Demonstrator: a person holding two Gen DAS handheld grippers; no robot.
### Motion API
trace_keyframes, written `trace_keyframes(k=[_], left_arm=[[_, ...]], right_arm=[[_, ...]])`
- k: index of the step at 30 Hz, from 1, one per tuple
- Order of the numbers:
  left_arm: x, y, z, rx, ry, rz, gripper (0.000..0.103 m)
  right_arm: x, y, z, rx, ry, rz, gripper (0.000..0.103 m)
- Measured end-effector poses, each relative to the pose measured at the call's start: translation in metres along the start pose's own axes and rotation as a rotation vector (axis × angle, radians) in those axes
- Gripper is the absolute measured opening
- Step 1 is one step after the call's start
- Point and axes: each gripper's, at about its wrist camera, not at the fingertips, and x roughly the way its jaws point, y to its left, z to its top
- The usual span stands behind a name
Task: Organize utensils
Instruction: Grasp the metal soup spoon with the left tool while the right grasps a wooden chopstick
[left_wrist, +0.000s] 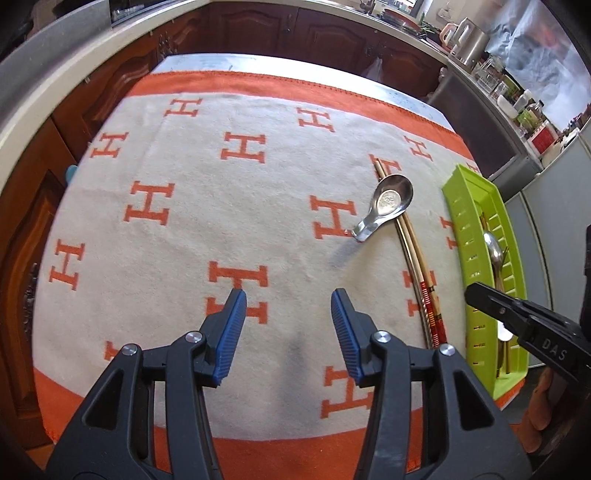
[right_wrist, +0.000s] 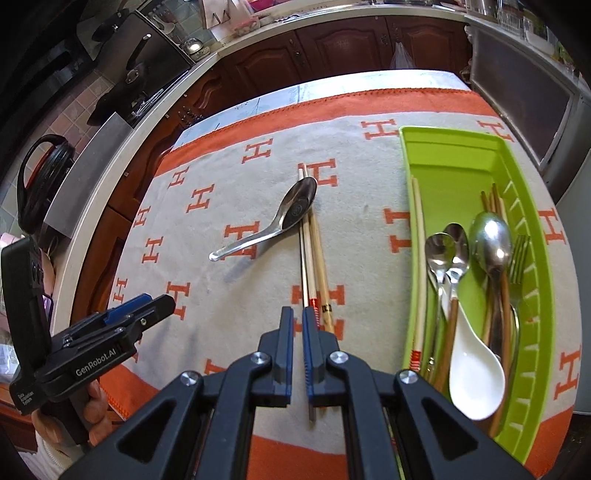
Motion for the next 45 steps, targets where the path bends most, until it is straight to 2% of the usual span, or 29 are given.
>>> trace_keyframes(k=[4,7,10,15,19,22,25,29,34,39,40,41,42,43,45], left_arm=[[0.007,0.003,0.018,-0.006,0.019,-0.117,0.045],[0.012,0.005,0.039,-0.020,0.024,-0.182,0.050],[0.025,-0.002,0.062,0.005,0.035,-0.188,0.052],[0.065,-0.023,0.084,0.065,0.134,-0.196,0.052],[0.091,-0.039,0.083,0.107,0.204,-0.200,0.052],[0.097,-0.047,0.083,0.125,0.197,-0.198,0.052],[0.100,-0.051,0.083,0.114,0.212,-0.219,0.052],[0.105,-0.056,0.080,0.080,0.255,-0.295,0.052],[0.107,-0.057,0.079,0.044,0.257,-0.306,0.052],[0.110,-0.054,0.079,0.016,0.281,-0.362,0.052],[0.110,-0.053,0.080,0.007,0.278,-0.371,0.048],[0.112,-0.051,0.080,-0.003,0.278,-0.376,0.035],[0.114,-0.049,0.080,-0.010,0.289,-0.378,0.027],[0.119,-0.047,0.080,-0.022,0.305,-0.380,0.013],[0.125,-0.043,0.079,-0.050,0.320,-0.398,0.006]], right_arm=[[0.006,-0.002,0.007,0.029,0.004,0.027,0.011],[0.009,-0.001,0.011,0.038,0.004,0.038,0.011],[0.014,-0.004,0.019,0.059,0.011,0.049,0.011],[0.017,-0.009,0.032,0.092,-0.001,0.053,0.011],[0.017,-0.011,0.037,0.095,-0.011,0.050,0.011],[0.018,-0.011,0.036,0.091,-0.007,0.049,0.011],[0.020,-0.011,0.036,0.090,0.002,0.058,0.011],[0.021,-0.012,0.036,0.098,0.002,0.068,0.011],[0.019,-0.012,0.035,0.092,-0.005,0.065,0.011],[0.018,-0.014,0.036,0.108,0.000,0.065,0.011],[0.018,-0.014,0.036,0.109,0.000,0.061,0.011],[0.019,-0.015,0.037,0.108,0.000,0.055,0.011],[0.019,-0.015,0.038,0.108,0.001,0.048,0.011],[0.020,-0.015,0.039,0.105,0.005,0.043,0.011],[0.024,-0.015,0.041,0.098,0.020,0.033,0.011]])
